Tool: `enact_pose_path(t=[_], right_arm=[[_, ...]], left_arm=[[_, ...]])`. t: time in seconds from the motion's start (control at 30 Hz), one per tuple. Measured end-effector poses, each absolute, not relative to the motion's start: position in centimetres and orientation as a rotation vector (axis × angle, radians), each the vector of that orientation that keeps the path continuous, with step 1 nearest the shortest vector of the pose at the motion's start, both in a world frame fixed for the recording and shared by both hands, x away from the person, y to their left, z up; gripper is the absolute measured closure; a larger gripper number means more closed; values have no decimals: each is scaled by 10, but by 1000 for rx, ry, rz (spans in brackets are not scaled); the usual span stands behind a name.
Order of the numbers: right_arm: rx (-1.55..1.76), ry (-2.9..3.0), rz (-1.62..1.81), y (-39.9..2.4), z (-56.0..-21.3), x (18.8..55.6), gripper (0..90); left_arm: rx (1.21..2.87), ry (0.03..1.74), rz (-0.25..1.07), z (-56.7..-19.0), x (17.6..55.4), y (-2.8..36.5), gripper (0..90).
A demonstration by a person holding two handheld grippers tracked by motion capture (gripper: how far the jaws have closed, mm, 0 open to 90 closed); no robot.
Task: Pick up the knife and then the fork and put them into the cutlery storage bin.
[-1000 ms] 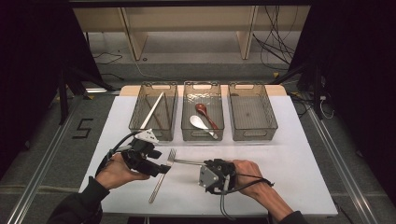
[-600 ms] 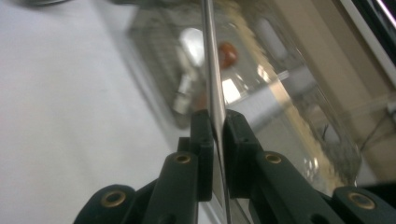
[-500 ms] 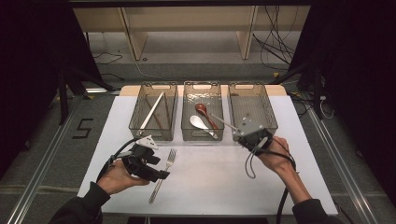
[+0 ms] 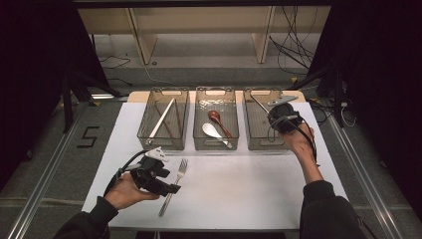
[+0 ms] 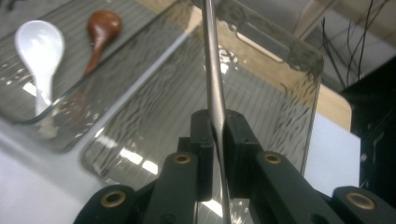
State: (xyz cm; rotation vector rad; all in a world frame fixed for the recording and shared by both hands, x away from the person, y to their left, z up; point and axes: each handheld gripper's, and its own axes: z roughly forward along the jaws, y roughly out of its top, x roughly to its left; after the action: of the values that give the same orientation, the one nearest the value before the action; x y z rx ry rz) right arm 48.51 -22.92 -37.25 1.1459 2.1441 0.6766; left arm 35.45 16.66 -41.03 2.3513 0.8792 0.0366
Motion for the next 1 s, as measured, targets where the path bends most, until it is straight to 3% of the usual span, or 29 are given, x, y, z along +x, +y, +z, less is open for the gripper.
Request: enact_pose_path(t=[0.27, 0.83, 0.87, 0.93, 1.0], right_arm=[[1262, 2133, 609, -230, -379, 518, 842], [1299, 2152, 485, -215, -397, 547, 829], [1292, 2160, 487, -214, -398, 548, 802], [1268, 2137, 492, -211, -397, 549, 636], [1240, 2135, 519, -209, -393, 549, 602]], left_arm=[[2320, 911, 104, -409, 353, 170, 188], [2348, 887, 113, -412, 350, 168, 173], [2349, 887, 112, -412, 350, 167, 173], [2353, 886, 111, -413, 350, 168, 173], [2354, 890, 112, -413, 351, 168, 173]])
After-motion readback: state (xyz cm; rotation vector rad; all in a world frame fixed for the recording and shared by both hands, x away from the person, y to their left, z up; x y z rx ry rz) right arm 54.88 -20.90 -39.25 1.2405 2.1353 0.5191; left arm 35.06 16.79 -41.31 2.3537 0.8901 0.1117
